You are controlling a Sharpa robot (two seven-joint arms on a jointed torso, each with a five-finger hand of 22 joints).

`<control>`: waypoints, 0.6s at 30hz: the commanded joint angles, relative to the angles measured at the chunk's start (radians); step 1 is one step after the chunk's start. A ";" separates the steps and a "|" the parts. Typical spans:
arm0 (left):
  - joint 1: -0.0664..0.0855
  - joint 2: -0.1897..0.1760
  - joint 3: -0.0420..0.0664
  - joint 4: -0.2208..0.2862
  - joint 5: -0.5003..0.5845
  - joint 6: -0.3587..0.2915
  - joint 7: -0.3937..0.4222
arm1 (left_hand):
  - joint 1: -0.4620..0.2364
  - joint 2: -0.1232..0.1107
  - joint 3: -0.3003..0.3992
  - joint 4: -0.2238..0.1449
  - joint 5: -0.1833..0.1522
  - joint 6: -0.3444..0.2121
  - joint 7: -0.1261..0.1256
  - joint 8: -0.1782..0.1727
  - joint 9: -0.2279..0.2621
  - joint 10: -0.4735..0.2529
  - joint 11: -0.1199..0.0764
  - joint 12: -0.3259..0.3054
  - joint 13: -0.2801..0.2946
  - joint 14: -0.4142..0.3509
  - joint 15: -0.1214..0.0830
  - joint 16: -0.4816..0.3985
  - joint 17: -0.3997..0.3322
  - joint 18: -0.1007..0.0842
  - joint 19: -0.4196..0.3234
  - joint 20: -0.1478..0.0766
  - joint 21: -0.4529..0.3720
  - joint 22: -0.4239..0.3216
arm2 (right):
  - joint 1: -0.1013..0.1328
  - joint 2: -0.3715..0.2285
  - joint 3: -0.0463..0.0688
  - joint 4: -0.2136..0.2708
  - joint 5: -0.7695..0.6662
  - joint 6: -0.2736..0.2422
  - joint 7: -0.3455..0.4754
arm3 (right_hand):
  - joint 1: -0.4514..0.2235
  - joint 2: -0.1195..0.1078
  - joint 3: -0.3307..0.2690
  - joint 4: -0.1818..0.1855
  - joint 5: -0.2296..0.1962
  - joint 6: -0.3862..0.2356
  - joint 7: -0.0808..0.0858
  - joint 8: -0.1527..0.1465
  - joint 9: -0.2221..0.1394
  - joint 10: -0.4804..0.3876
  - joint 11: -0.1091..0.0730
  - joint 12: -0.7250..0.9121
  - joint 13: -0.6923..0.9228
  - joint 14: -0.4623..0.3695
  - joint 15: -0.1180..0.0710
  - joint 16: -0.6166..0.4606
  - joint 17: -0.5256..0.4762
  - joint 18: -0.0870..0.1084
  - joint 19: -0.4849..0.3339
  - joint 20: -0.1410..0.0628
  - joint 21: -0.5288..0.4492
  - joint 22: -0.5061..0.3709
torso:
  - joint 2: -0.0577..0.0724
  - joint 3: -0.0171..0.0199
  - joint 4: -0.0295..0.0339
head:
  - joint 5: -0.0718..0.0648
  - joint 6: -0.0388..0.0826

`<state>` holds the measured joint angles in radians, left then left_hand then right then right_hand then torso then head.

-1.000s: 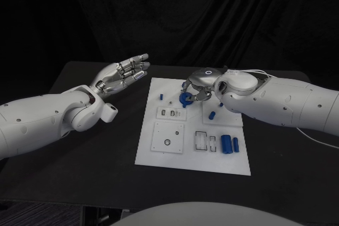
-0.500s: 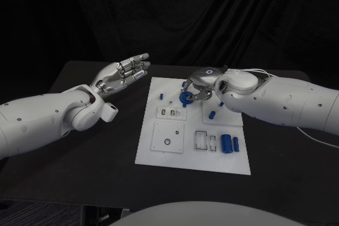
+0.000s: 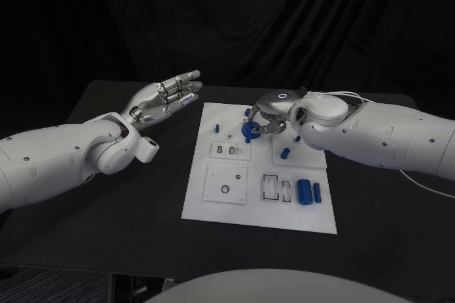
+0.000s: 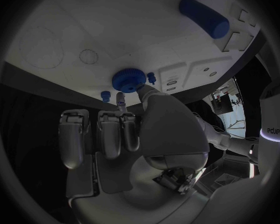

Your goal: Assemble the parts on the task board

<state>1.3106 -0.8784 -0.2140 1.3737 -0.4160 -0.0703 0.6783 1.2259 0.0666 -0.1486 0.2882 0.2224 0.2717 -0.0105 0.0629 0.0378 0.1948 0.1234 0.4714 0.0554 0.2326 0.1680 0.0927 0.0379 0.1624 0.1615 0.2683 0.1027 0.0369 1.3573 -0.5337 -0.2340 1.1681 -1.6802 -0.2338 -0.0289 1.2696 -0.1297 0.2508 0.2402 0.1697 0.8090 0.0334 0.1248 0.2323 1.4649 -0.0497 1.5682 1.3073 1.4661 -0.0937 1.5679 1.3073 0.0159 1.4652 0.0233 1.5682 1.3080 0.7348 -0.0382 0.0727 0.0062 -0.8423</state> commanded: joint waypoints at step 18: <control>-0.004 0.001 0.001 -0.001 -0.005 0.017 0.033 | 0.000 0.014 -0.007 0.000 0.006 -0.009 0.003 -0.004 -0.001 -0.009 0.001 -0.008 -0.002 -0.002 0.007 -0.003 0.001 0.012 -0.001 0.006 0.003 0.001 | -0.005 -0.010 -0.001 -0.002 -0.003 -0.035 -0.001 | -0.035 0.002 -0.009 0.021 -0.011 -0.002 0.004 -0.011 -0.005 0.106 0.008 0.003 0.263 0.105 0.009 0.003 0.263 -0.016 0.106 0.006 0.003 0.263 | 0.000 0.0010 -0.0004 | -0.004 -0.004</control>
<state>1.3089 -0.8787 -0.2140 1.3727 -0.4160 -0.0674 0.6783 1.2220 0.0706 -0.1485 0.2882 0.2224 0.2681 -0.0069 0.0629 0.0378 0.1948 0.1233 0.4675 0.0554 0.2326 0.1680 0.0927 0.0379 0.1626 0.1615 0.2683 0.1027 0.0369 1.3556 -0.5425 -0.2349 1.1649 -1.6801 -0.2523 -0.0253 1.2417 -0.1288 0.2399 0.2569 0.1618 0.8089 0.0334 0.1198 0.2283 1.4649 -0.0497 1.5682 1.3073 1.4661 -0.0937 1.5679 1.3073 0.0159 1.4652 0.0233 1.5682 1.3078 0.7348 -0.0376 0.0727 0.0018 -0.8458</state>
